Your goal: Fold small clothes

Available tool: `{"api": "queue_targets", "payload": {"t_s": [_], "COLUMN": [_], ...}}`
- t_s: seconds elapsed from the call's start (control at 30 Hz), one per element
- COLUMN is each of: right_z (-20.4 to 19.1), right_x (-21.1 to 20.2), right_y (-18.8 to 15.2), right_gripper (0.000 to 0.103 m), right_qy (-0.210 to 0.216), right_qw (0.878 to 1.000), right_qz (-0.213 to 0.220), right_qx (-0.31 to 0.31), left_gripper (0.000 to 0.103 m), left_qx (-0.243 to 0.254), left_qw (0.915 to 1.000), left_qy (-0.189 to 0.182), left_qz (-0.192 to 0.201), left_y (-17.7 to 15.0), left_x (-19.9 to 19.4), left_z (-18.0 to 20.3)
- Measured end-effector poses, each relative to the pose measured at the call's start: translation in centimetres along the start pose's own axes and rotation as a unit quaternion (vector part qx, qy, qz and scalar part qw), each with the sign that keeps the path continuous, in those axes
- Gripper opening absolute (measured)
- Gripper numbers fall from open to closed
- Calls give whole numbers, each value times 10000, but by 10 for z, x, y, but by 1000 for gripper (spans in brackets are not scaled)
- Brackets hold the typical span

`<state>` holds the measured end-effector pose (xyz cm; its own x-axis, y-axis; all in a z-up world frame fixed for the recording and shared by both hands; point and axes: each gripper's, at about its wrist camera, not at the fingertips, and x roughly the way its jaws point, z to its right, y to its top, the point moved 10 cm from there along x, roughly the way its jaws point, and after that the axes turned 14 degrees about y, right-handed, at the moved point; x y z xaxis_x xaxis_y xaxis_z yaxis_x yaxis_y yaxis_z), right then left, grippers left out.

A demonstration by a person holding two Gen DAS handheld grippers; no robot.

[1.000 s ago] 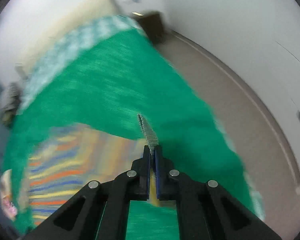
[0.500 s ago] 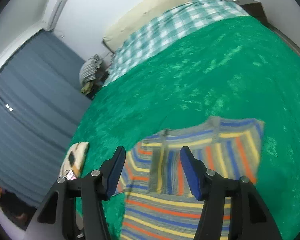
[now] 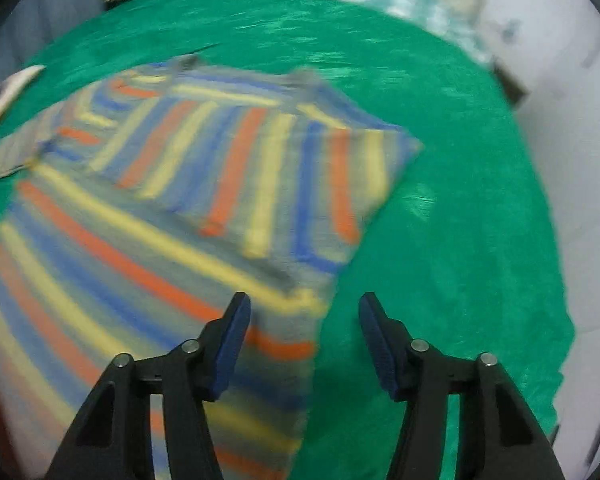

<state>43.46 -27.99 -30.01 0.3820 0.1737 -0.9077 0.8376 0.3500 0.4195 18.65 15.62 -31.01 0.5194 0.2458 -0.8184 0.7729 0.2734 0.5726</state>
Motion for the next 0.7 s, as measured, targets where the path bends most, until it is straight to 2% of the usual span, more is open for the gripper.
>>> {"api": "queue_targets", "payload": {"t_s": [0.03,0.07,0.1,0.13,0.23,0.33,0.43,0.47,0.53,0.6,0.63,0.7], "right_z": [24,42,58,65,61,56,53,50,32,8,2,9], "right_x": [4,8,12,13,5,-5,-38,-44,-46,-30,-17,17], "right_y": [-9,-20,-36,-43,-47,-49,-24,-8,23,52,62,66], "right_gripper": [43,43,47,51,57,57,57,57,57,57,57,57], "right_qy": [-345,-404,-166,7,120,323,517,719,1407,2192,2367,2180], "right_qw": [9989,9966,9917,9883,9913,9941,9932,9916,9841,9707,9674,9721], "right_qz": [42,36,117,244,350,78,417,570,694,610,503,217], "right_qx": [321,715,1267,1505,1263,1033,956,911,833,772,751,837], "left_gripper": [102,102,102,102,102,102,102,102,102,102,102,102], "left_qx": [14,18,13,-2,-24,28,30,31,60,123,163,210], "left_qw": [10000,10000,10000,10000,10000,10000,10000,10000,10000,9998,9997,9995], "left_qy": [21,26,14,-7,10,49,-14,-13,42,125,163,217], "left_qz": [8,11,5,-10,-58,-40,-30,-22,-18,-12,7,16], "left_y": [0,-1,-1,-1,1,2,2,2,2,1,0,-2], "left_x": [0,-1,-1,0,5,5,4,4,6,7,7,7], "left_z": [0,-1,-2,-3,-3,-1,1,1,3,4,4,4]}}
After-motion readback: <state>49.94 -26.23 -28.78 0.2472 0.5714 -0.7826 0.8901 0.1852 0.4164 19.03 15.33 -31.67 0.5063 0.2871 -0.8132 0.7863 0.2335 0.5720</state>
